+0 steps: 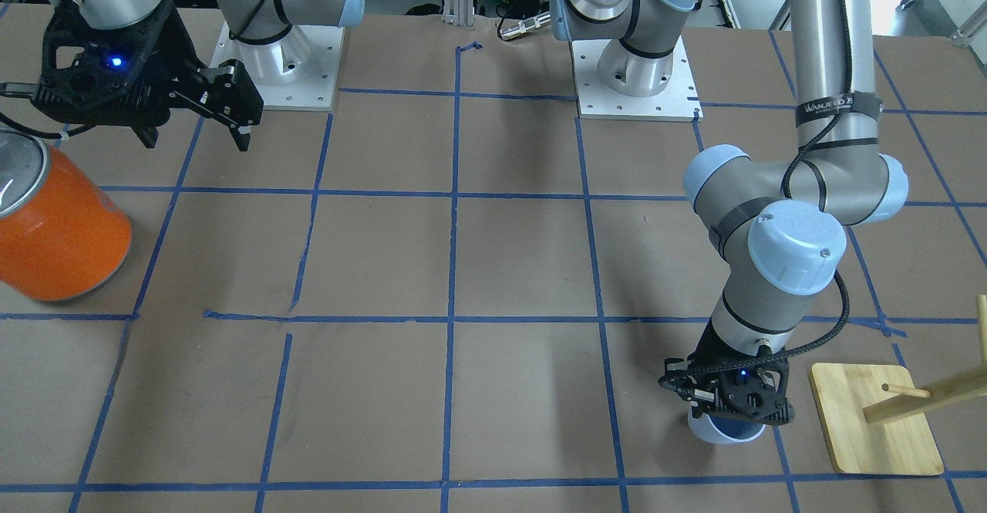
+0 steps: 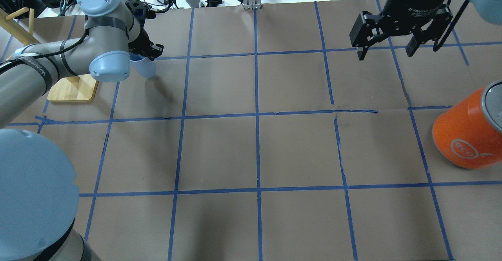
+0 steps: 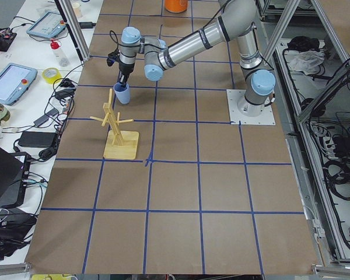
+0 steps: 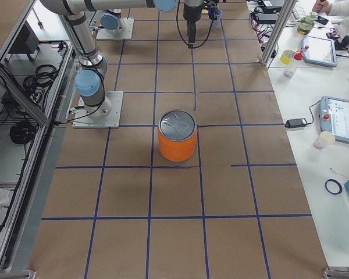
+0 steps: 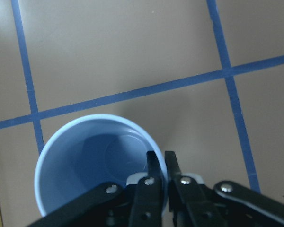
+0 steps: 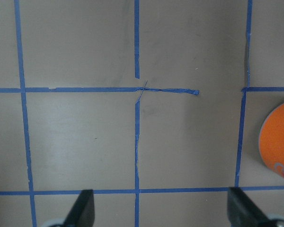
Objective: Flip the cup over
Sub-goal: 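Lower the upright cup onto the table with the left gripper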
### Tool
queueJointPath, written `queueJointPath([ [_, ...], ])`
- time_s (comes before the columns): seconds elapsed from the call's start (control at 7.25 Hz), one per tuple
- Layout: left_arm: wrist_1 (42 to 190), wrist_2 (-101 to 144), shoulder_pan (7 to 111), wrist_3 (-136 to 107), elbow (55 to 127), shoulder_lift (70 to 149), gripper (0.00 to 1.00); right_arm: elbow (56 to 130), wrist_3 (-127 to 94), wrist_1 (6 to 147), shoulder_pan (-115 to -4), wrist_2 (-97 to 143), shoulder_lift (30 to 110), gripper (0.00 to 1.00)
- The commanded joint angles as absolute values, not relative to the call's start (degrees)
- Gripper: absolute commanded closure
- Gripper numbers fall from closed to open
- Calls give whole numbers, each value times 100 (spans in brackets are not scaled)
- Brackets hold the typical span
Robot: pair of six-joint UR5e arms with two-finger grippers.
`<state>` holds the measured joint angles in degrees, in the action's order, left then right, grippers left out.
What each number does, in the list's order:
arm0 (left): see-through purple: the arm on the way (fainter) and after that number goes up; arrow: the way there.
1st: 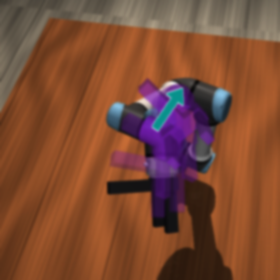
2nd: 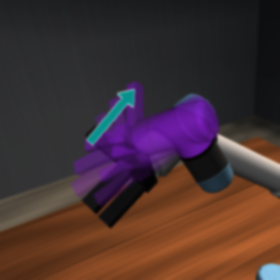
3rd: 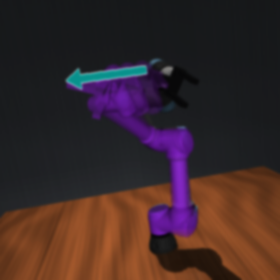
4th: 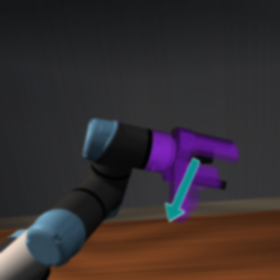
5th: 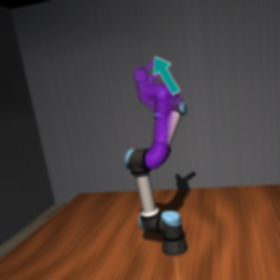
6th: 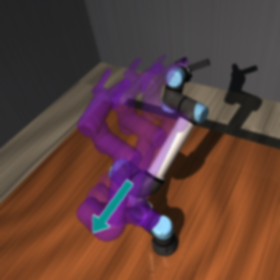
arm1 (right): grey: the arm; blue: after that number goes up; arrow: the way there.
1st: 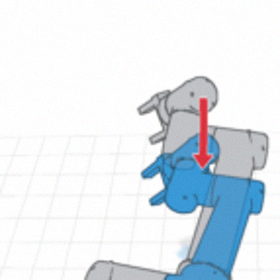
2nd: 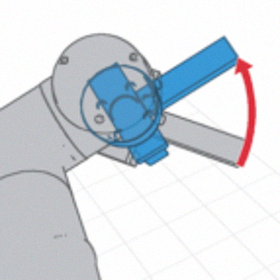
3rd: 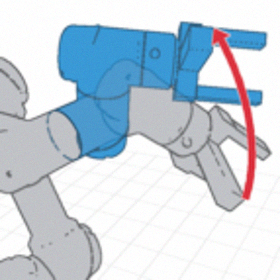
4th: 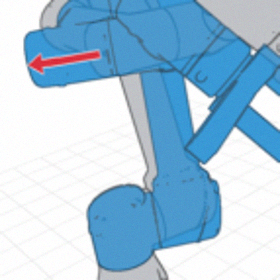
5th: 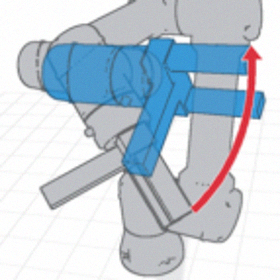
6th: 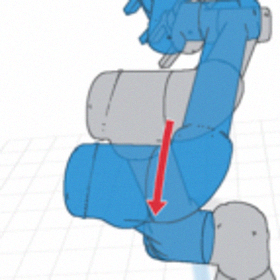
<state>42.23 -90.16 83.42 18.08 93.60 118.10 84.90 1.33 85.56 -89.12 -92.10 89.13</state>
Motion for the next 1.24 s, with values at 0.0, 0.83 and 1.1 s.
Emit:
queueJointPath([
  [0.0, 4245, -8930, 8306, 1802, 9422, 11769, 100, 8490, 132, 8561, -8912, -9211, 8903, 0],
  [0.83, 5268, -9183, 8402, 1758, 9107, 11384, 0, 8490, 114, 8561, -8912, -9202, 8903, 0],
  [1.1, 7118, -9237, 8437, 1732, 8432, 10718, 0, 8490, 141, 8552, -8912, -9220, 8903, 0],
])
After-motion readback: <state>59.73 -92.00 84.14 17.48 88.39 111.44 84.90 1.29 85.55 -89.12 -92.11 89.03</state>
